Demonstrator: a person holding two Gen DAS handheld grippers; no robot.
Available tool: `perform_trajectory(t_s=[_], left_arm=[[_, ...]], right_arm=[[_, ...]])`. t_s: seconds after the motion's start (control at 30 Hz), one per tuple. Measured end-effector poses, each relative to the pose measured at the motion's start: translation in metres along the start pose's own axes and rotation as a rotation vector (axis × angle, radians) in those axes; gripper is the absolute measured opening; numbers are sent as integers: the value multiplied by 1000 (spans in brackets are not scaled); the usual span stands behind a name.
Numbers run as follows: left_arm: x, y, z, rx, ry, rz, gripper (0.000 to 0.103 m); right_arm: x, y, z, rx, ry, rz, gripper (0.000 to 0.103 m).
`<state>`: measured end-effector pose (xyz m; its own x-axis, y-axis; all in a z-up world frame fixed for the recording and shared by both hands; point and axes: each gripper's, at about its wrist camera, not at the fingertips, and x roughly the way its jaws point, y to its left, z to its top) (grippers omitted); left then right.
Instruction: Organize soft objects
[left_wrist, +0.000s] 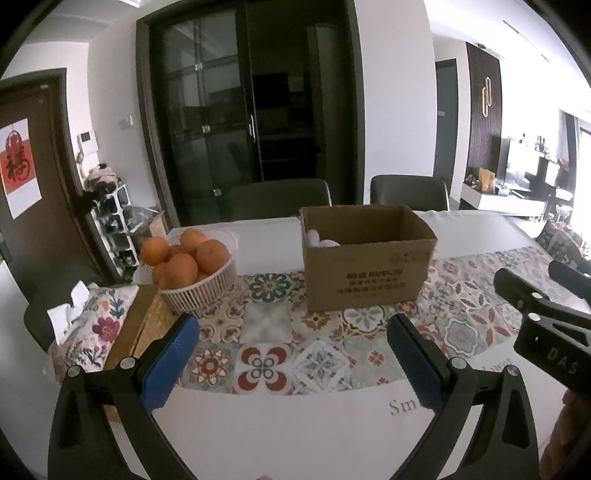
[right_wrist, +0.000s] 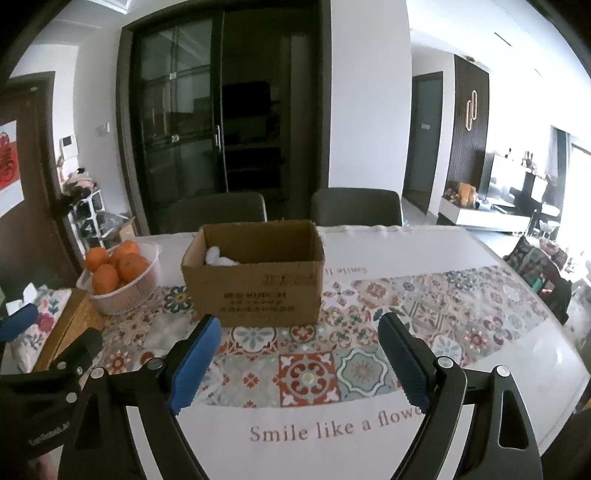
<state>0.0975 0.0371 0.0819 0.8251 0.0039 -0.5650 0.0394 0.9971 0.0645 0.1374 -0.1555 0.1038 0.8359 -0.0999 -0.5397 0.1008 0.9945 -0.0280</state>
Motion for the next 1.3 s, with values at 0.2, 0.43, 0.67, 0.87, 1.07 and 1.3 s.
perform_trajectory(t_s=[0.2,0.43,0.67,0.87,1.07,1.3], left_arm=[[-6,-3,-7,15,4,-13,103],[-7,-6,-8,23,-9,-19,103],[-6,-6,-8,19,-12,-18,103],[-6,-6,-9,18,-12,-20,103],[-6,-6,-9,20,-12,-23,103],[-5,-7,-9,20,-13,-21,103]], right_arm=[[-4,-5,-12,15,22,4,88],[-2,-10,-16,32,38,-9,88],[-6,-8,-16,19,23,-31,88],[-5,-7,-15,15,25,-33,88],[-4,-8,-15,15,35,-34,88],[-3,-8,-15,17,36,-35,88]])
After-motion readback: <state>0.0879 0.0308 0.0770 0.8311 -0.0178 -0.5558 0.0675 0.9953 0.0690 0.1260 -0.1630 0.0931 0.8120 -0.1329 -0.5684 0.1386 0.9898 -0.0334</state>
